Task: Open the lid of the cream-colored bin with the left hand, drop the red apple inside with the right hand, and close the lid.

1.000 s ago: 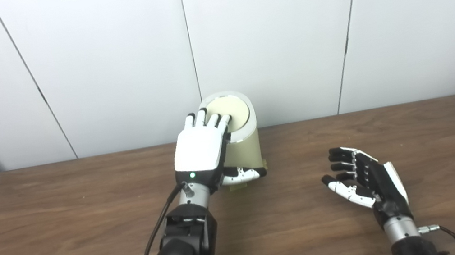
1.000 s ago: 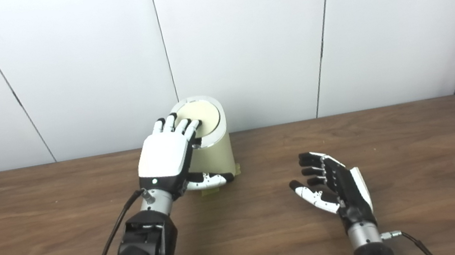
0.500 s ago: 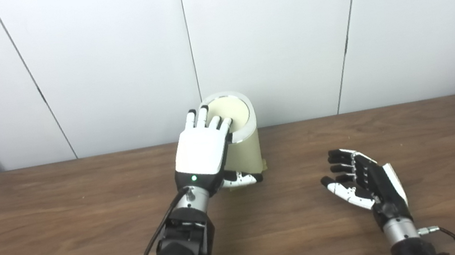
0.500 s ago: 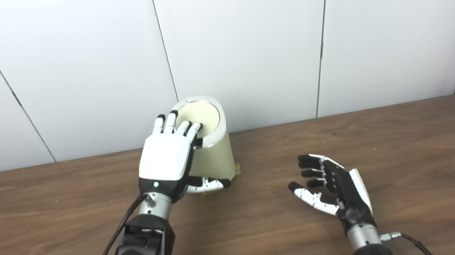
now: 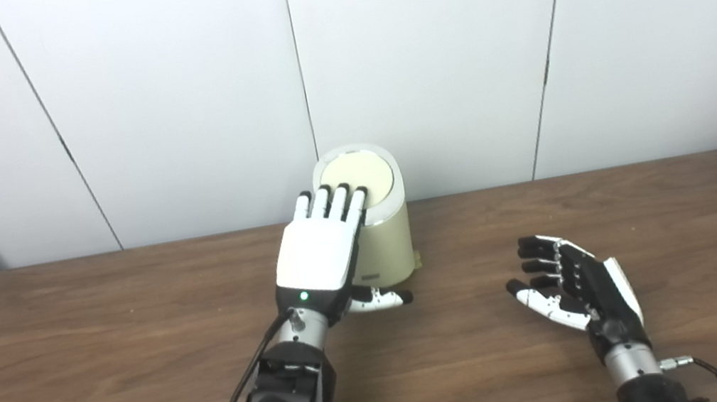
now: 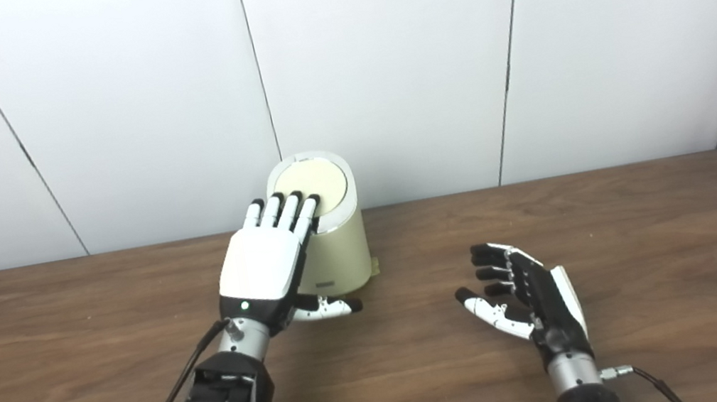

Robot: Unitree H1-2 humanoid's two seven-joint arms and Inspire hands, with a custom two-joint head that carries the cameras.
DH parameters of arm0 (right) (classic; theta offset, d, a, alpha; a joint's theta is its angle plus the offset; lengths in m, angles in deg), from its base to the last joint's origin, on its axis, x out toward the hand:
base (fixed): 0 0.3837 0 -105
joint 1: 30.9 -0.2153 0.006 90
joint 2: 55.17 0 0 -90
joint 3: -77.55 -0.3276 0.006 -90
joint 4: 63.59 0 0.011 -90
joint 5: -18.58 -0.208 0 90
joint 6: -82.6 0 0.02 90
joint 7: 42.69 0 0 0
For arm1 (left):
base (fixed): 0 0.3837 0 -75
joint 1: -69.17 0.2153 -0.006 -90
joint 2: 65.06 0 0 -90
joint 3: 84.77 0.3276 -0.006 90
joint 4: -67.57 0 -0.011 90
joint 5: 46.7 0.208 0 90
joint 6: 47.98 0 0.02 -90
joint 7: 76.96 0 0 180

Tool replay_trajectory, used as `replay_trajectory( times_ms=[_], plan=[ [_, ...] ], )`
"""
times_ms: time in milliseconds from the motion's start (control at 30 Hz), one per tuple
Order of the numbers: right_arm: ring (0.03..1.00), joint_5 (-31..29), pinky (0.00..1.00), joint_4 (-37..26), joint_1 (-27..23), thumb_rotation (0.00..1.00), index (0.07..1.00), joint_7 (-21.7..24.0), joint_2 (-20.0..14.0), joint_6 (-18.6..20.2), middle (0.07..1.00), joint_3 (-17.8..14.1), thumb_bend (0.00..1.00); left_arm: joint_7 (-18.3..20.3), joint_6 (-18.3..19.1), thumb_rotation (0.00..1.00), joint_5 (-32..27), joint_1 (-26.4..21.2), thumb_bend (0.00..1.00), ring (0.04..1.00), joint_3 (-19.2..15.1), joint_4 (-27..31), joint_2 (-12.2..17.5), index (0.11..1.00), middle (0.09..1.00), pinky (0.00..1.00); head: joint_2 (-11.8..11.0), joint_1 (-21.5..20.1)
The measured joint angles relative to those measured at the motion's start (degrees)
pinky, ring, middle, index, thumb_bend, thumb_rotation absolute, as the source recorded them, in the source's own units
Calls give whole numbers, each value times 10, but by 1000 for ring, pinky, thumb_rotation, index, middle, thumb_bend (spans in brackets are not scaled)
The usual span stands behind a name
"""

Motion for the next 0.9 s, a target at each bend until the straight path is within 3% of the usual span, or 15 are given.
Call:
replay_trajectory(
  times_ms=[133, 233, 300, 400, 500, 567, 667, 733, 833, 900],
  plan=[
    [714, -3, 648, -1, -1, 191, 718, 1, 0, 5, 735, 0, 295, 9, 21, 700, -5, -4, 856, 1000, -12, 0, -23, 1000, 1000, 1000, -1, -1],
    [716, -3, 651, -3, -1, 176, 719, 1, 0, 9, 736, 1, 295, -7, 14, 729, -32, -6, 748, 1000, -30, -1, -33, 1000, 1000, 1000, 0, 0],
    [715, -5, 648, -4, -1, 171, 720, 1, 0, 11, 737, 1, 299, -23, -1, 901, -65, -5, 611, 1000, -43, -1, -34, 1000, 1000, 1000, -1, 3],
    [711, -6, 637, -4, -1, 166, 719, 2, -1, 11, 736, 1, 284, -33, -28, 990, -115, -3, 519, 1000, -67, 5, -35, 1000, 1000, 1000, -1, 4],
    [713, -12, 638, -3, -1, 175, 713, 2, -1, 8, 735, 0, 285, -42, -61, 1000, -178, 7, 365, 1000, -93, 30, -35, 1000, 1000, 1000, -4, -4],
    [706, -15, 636, -3, -1, 189, 708, 2, 0, 6, 728, 0, 283, -69, -108, 1000, -238, 20, 302, 974, -125, 47, -42, 965, 975, 912, -3, -4],
    [702, -13, 627, -2, -1, 214, 705, 0, 0, 6, 726, 0, 286, -110, -168, 998, -326, 38, 281, 867, -175, 59, -58, 865, 879, 770, -2, -1],
    [705, -10, 627, -2, -1, 222, 707, 0, 0, 5, 730, 2, 285, -111, -192, 904, -393, 53, 266, 810, -210, 73, -63, 823, 826, 715, -1, -4],
    [694, -10, 615, -2, 0, 204, 702, 0, 0, 2, 722, 1, 286, -103, -216, 828, -492, 79, 258, 818, -253, 95, -58, 828, 830, 726, 1, -4],
    [696, -10, 615, -1, 0, 205, 703, 0, 0, 0, 724, 0, 286, -90, -222, 847, -544, 99, 255, 821, -273, 109, -51, 829, 834, 729, 2, -4]
  ],
)
